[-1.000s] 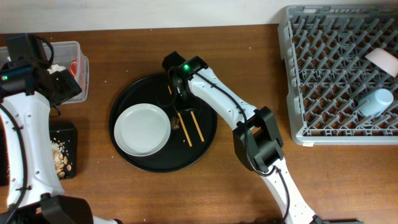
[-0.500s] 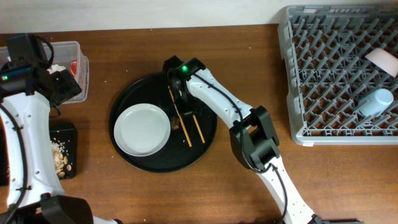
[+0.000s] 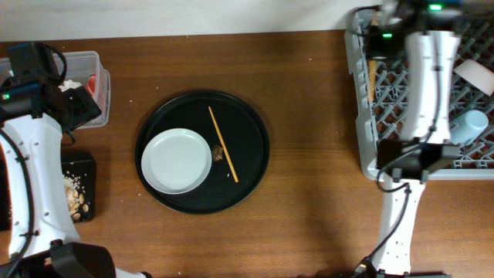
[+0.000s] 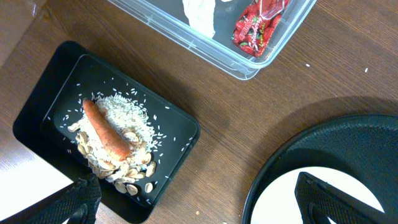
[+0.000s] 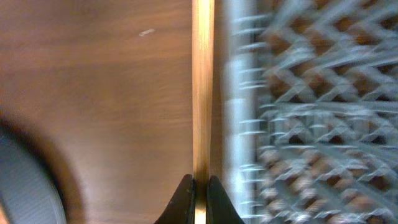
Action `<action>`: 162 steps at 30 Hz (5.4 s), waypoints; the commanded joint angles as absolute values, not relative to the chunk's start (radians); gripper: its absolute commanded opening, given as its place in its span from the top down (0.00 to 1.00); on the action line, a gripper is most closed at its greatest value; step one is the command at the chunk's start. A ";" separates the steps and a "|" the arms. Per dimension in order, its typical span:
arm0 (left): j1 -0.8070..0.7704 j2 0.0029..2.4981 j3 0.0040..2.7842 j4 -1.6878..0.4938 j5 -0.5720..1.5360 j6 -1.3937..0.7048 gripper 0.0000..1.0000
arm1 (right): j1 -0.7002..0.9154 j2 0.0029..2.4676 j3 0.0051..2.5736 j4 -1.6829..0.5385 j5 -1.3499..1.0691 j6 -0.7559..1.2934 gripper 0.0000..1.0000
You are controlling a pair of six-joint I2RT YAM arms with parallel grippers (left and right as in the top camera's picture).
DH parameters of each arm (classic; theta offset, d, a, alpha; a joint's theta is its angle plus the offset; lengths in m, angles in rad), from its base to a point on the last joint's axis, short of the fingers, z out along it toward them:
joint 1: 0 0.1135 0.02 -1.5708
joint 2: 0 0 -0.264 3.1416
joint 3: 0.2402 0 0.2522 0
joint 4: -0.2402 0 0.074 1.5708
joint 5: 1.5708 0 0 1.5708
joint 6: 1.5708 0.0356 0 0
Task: Sort waste into correct bins and load items into the dishwasher rack
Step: 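Carry the chopstick to the rack and drop it in, then grasp the second chopstick with the right gripper and place it in the rack, then return the right gripper to the tray and grasp the white plate rim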
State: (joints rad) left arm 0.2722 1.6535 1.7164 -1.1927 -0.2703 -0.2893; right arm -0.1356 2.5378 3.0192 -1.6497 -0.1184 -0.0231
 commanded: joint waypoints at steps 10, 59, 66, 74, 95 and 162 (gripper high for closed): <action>0.271 1.655 1.710 -1.194 -0.277 -0.299 0.01 | -0.202 2.527 2.674 -1.412 -0.155 -0.123 0.94; 0.271 1.655 1.710 -1.194 -0.277 -0.299 0.01 | 0.722 2.529 2.212 -1.131 0.196 0.384 0.74; 0.271 1.655 1.710 -1.194 -0.277 -0.299 0.01 | 0.720 2.514 2.248 -1.164 0.168 0.402 0.83; 0.271 1.655 1.710 -1.194 -0.277 -0.299 0.01 | 0.698 2.514 2.251 -1.185 0.158 0.402 0.96; 0.271 1.655 1.710 -1.194 -0.278 -0.299 0.01 | -0.154 2.510 3.035 -1.687 -0.124 -0.082 0.96; 0.271 1.655 1.710 -1.194 -0.277 -0.299 0.01 | 0.382 2.387 2.601 -1.544 -0.209 0.398 0.05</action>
